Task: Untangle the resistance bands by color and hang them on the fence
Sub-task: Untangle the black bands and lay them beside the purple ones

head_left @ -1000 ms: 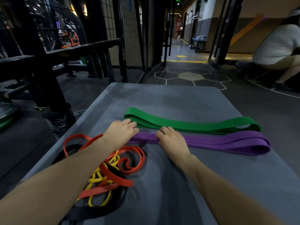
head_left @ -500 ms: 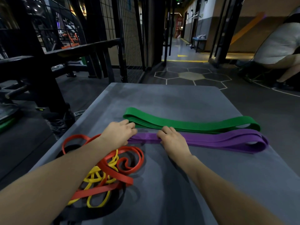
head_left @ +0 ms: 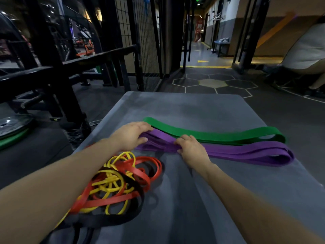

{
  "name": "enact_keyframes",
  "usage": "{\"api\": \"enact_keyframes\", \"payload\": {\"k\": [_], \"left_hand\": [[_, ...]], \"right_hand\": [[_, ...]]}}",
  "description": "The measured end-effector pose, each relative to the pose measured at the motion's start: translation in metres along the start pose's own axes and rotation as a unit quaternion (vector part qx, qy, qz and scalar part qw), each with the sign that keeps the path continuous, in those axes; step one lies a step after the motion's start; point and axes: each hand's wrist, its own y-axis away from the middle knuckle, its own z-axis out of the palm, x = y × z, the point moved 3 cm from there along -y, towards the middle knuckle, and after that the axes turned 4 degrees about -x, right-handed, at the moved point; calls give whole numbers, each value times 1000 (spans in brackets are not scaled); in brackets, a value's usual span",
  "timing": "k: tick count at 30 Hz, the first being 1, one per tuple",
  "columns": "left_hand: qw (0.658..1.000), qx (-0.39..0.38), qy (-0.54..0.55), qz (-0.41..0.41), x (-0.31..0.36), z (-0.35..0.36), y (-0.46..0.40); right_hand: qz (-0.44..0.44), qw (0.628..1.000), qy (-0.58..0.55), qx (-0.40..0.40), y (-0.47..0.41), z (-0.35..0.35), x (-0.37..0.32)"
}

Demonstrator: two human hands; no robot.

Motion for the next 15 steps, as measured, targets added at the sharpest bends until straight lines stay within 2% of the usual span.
{"api": "enact_keyframes", "payload": {"k": [4, 8, 12, 15], "left_hand": [[994, 64, 73, -44, 0, -25, 34], [985, 89, 109, -95, 4, -41, 86], [967, 126, 147, -167, 15, -41, 144], [960, 138, 153, -189, 21, -30, 183]], "right_hand": [[18, 999, -40, 13, 10, -22, -14], [22, 995, -93, 39, 27, -41, -42], [4, 987, -151, 47, 54, -44, -88], [-32, 983, -177, 39, 75, -37, -125]]}}
